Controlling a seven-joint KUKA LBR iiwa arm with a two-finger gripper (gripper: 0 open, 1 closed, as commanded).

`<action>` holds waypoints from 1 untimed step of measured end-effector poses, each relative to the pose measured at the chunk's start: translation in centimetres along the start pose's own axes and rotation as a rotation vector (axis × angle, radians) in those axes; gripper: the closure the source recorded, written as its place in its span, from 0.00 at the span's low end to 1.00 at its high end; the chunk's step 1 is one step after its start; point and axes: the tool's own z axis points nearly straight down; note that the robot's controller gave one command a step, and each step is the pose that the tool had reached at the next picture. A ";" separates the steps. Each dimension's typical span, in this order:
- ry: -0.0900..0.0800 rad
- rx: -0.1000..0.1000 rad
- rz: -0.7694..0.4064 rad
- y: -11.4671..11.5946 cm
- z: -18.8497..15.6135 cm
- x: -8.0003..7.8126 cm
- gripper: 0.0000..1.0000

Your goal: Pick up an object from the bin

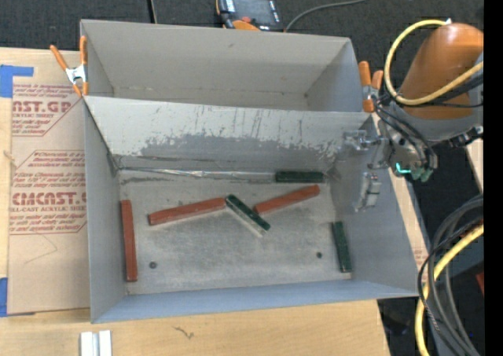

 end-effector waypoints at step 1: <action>-0.004 -0.001 -0.251 4.3 3.9 0.2 0.00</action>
Offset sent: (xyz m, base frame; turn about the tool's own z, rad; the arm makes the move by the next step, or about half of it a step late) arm -0.0021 0.0405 -0.0376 -0.2493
